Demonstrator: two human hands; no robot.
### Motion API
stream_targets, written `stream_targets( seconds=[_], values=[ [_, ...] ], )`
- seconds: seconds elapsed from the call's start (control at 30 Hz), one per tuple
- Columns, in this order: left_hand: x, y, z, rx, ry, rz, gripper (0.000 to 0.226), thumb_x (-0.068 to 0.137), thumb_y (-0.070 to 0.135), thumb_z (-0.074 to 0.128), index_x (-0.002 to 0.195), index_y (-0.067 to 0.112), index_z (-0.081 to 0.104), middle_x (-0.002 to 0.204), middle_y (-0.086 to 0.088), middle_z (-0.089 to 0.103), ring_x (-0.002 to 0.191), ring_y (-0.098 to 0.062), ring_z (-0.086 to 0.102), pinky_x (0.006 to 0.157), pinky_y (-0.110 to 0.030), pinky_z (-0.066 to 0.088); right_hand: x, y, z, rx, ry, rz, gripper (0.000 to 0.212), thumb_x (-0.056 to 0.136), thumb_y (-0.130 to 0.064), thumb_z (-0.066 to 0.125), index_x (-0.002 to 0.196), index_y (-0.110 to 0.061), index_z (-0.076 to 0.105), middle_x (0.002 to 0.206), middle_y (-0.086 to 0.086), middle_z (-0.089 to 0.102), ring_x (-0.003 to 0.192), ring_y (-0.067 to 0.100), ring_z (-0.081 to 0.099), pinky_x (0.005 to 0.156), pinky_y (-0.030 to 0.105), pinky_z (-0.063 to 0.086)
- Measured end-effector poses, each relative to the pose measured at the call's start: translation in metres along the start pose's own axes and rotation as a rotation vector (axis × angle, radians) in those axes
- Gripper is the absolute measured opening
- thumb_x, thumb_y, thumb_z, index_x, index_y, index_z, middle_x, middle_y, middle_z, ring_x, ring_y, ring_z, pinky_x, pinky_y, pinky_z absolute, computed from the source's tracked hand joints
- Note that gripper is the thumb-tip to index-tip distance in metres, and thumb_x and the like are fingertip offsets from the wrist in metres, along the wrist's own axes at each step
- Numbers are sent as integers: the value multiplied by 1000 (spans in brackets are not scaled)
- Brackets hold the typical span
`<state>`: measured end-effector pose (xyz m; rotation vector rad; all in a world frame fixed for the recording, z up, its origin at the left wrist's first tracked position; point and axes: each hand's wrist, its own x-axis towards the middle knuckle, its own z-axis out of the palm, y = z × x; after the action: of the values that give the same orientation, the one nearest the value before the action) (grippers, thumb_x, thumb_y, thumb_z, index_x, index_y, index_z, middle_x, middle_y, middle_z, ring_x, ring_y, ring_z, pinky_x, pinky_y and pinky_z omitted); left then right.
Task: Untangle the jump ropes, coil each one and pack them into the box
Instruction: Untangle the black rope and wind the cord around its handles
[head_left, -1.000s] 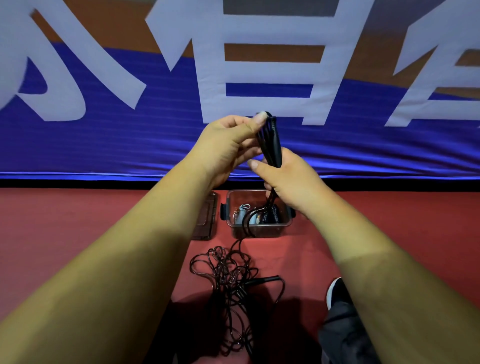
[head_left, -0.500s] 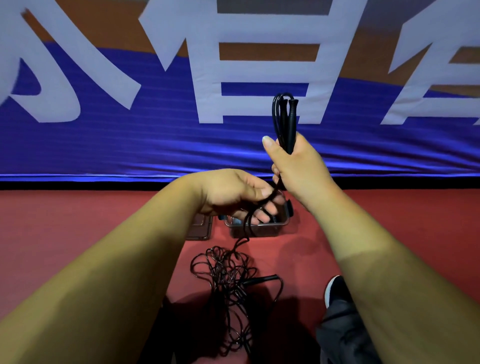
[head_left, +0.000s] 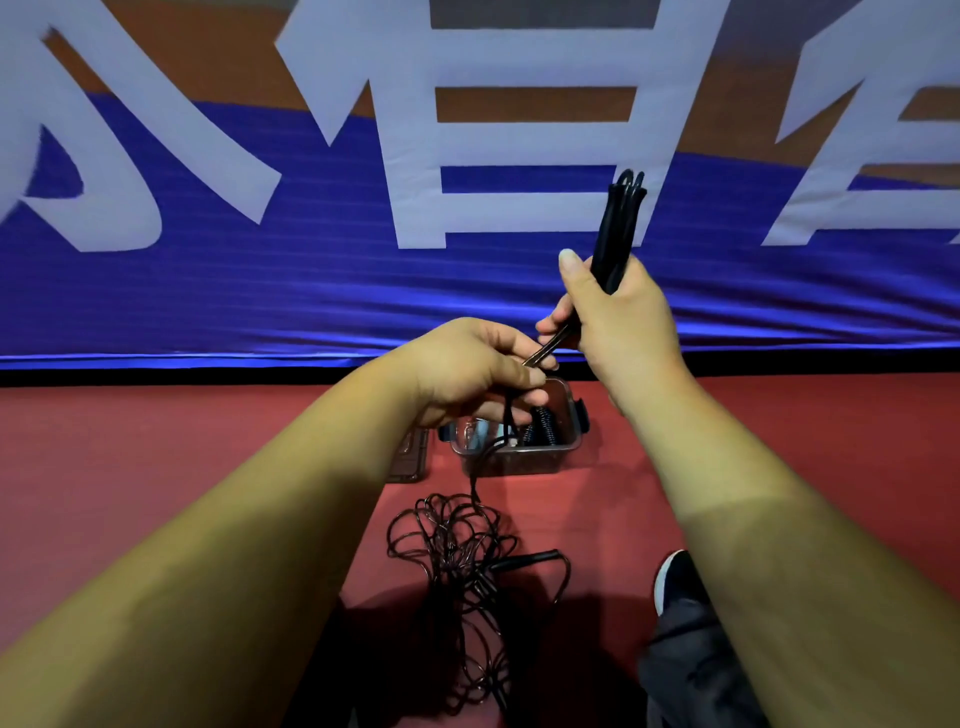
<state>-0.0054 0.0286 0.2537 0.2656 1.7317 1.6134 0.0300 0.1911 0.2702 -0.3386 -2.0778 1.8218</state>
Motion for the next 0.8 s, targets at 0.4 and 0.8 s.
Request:
stream_targets(
  seconds=[0.4,0.8],
  values=[
    [-9,-18,-22,194,-410,-91,32,94,-10,62,119,9,68,130,-15,71,125,-35,56,87,-38,36,0,-6,2,293,-26,128,21,107,-22,65,118,-5,61,66,13,66,77,39,79,63,43,66],
    [-15,2,-29,697,16,83,20,78,14,91,96,19,83,84,-1,79,71,-6,68,75,-24,56,2,-6,-8,-30,-171,35,15,106,-27,66,112,-13,64,73,15,74,79,32,80,74,46,67]
  ],
)
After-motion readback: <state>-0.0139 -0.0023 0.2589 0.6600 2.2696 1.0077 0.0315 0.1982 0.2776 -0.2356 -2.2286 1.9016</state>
